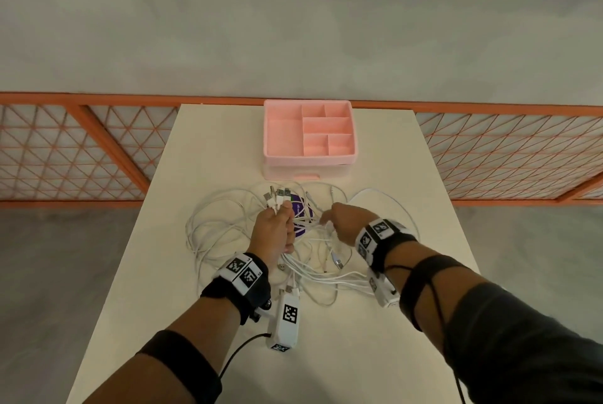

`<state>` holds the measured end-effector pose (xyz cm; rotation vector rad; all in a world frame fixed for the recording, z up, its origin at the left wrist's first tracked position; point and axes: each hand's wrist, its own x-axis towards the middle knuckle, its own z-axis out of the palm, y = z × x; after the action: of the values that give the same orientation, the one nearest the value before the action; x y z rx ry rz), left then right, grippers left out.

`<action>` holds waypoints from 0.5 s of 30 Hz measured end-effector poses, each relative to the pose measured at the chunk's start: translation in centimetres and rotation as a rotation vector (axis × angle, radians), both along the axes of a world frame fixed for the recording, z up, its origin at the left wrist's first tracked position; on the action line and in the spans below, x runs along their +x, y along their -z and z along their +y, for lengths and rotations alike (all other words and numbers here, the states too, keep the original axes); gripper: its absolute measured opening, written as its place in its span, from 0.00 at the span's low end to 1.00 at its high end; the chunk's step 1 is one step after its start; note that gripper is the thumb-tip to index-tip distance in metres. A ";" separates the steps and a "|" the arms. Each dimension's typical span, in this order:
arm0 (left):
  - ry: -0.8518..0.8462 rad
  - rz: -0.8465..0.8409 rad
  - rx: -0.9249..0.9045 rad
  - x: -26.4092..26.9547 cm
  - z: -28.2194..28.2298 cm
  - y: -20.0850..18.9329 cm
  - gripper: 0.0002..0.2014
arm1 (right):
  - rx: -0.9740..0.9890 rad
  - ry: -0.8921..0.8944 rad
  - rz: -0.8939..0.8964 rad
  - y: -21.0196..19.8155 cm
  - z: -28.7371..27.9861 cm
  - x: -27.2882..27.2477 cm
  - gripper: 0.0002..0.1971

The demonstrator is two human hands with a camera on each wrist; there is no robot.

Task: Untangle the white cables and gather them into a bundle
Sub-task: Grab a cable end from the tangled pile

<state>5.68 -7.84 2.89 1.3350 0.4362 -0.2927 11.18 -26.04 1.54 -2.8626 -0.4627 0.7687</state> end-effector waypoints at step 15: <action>0.038 -0.011 -0.002 -1.1 0.2 0.6 0.18 | -0.035 -0.044 -0.123 3.8 -0.7 -2.1 0.17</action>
<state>4.58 -7.61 2.33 1.3438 0.4020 -0.3174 9.07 -26.70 -2.28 -2.9531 -0.5341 0.6148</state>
